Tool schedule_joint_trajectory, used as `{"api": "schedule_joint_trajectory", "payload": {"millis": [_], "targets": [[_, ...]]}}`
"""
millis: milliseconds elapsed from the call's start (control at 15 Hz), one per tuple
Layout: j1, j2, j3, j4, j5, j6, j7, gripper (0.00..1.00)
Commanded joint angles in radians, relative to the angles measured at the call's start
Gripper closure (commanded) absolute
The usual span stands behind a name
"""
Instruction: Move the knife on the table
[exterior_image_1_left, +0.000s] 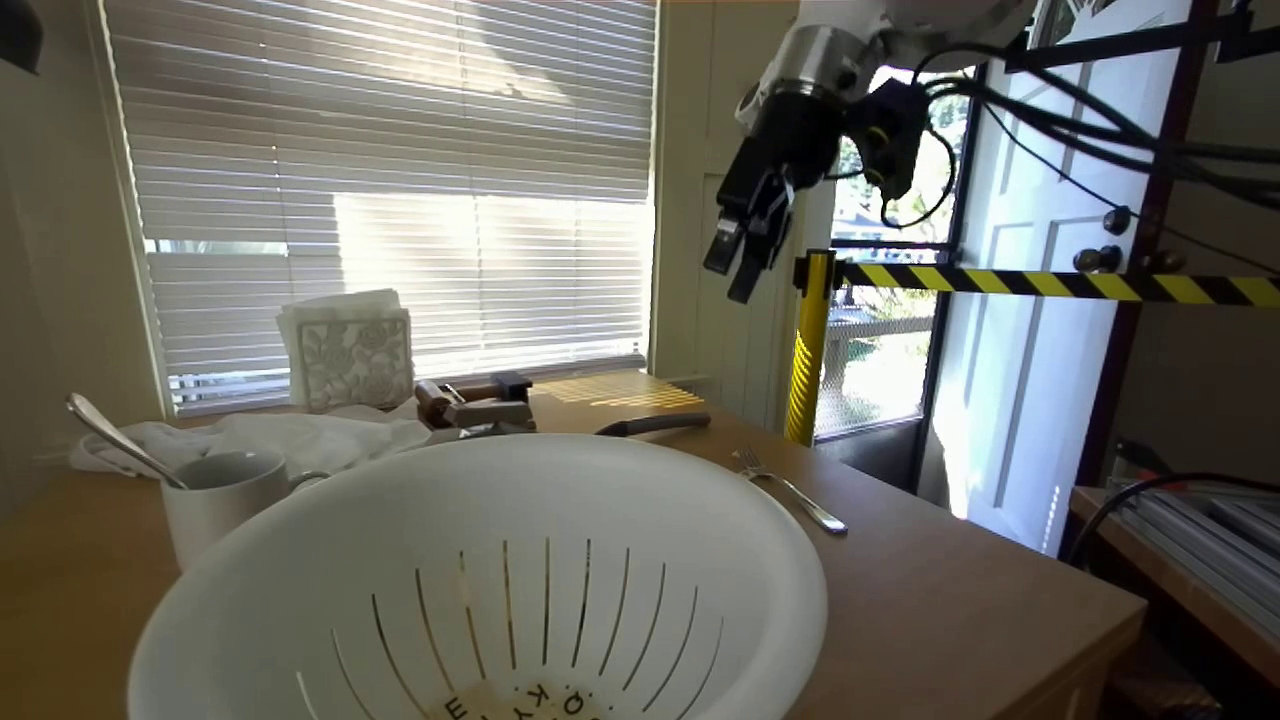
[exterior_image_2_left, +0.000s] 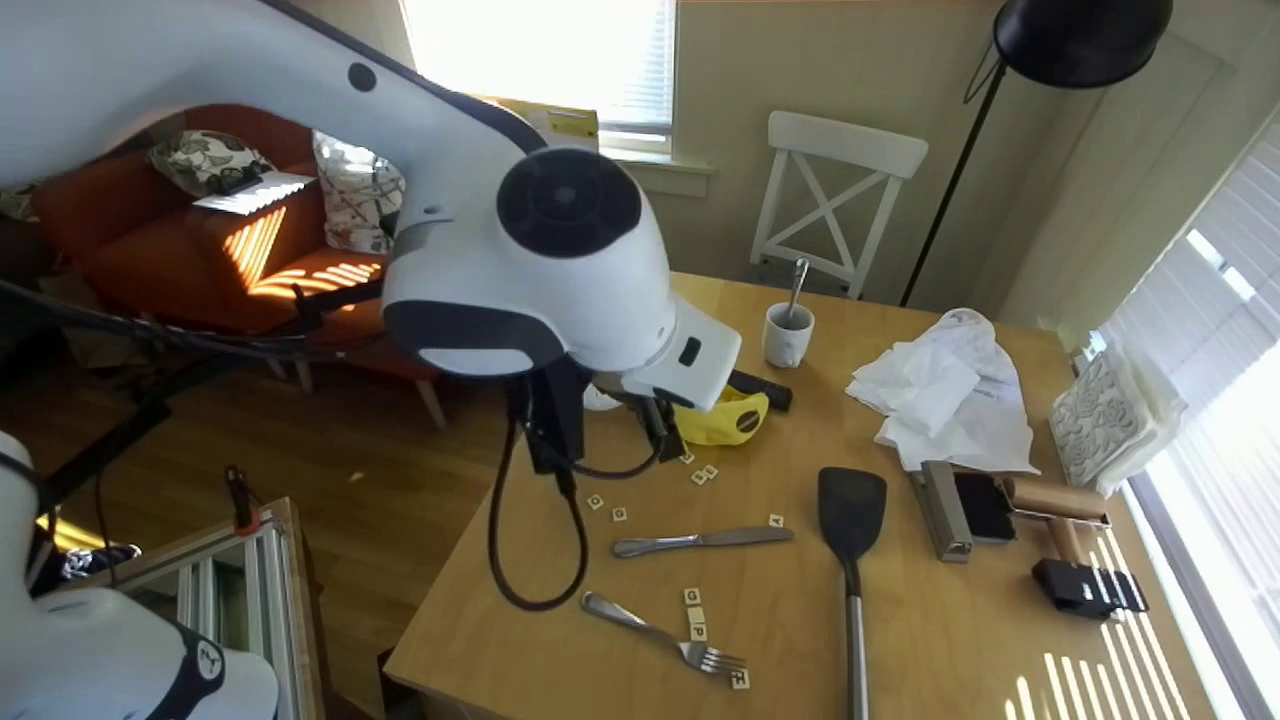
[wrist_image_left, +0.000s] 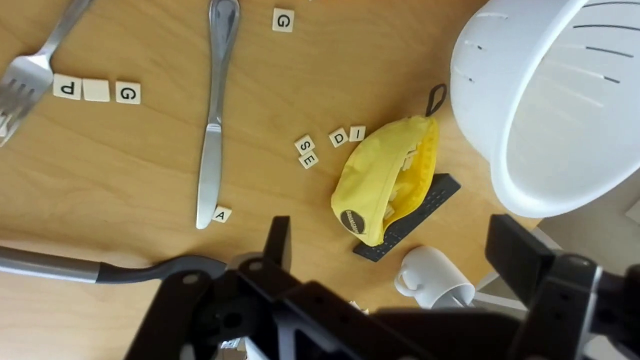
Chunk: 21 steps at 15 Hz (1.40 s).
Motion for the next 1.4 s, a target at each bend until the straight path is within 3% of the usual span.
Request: {"api": "schedule_joint_trajectory", "payload": {"millis": [0, 200, 267, 333, 800, 933, 1133, 1333], "targets": [[0.016, 0.045, -0.030, -0.067, 0.203, 0.086, -0.230, 0.00], [0.007, 0.124, -0.032, -0.084, 0.292, 0.086, -0.355, 0.00], [-0.001, 0.171, -0.029, -0.078, 0.244, 0.095, -0.302, 0.00], [-0.003, 0.099, -0.030, -0.089, 0.241, 0.065, -0.299, 0.00], [-0.007, 0.213, -0.029, -0.054, 0.274, 0.066, -0.323, 0.00], [0.008, 0.256, -0.024, -0.040, 0.207, 0.103, -0.228, 0.00], [0.040, 0.317, 0.002, -0.007, 0.232, 0.194, -0.151, 0.00], [0.098, 0.400, -0.008, 0.014, 0.155, 0.328, -0.002, 0.00]]}}
